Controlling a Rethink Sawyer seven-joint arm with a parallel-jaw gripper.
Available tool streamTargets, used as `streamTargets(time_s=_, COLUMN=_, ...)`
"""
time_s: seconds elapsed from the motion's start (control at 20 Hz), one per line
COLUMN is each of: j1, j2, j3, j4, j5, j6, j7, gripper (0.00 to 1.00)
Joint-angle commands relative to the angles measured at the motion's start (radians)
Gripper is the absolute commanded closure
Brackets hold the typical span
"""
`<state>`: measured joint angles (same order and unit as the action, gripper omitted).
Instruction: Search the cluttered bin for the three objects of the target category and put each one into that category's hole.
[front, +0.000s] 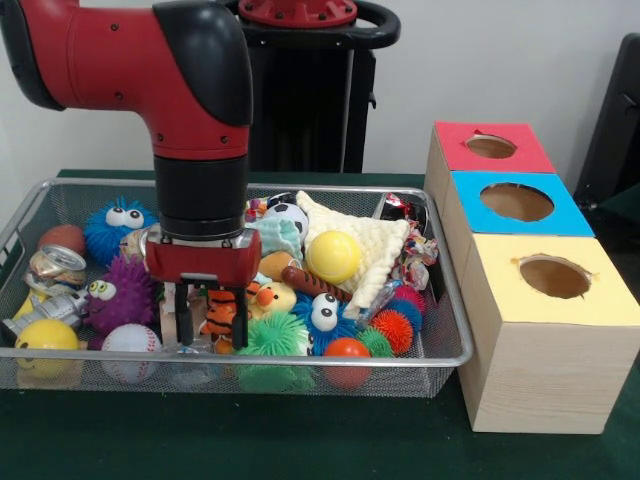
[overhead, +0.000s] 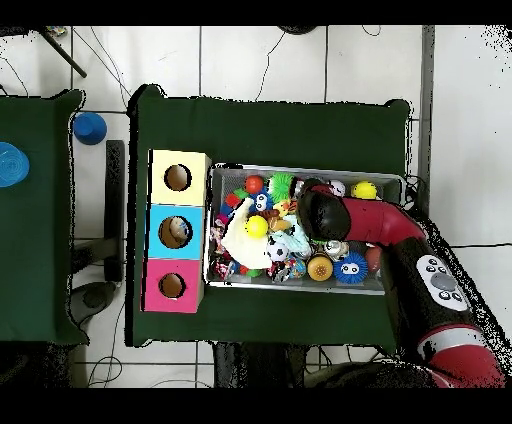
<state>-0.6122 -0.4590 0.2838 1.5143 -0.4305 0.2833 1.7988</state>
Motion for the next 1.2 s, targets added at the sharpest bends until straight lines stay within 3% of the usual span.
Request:
streamTargets(time_s=0.05, j1=0.023, j2=0.067, j3=-0.003, j4=-0.065, j5=-0.019, j6=-0.013, j7=0.056, gripper=0.00)
streamTargets(time_s=1.2, j1=0.043, j2=0.092, j3=-0.059, j4=-0.130, j5=-0.025, j6=0.064, j7=0.002, gripper=0.00)
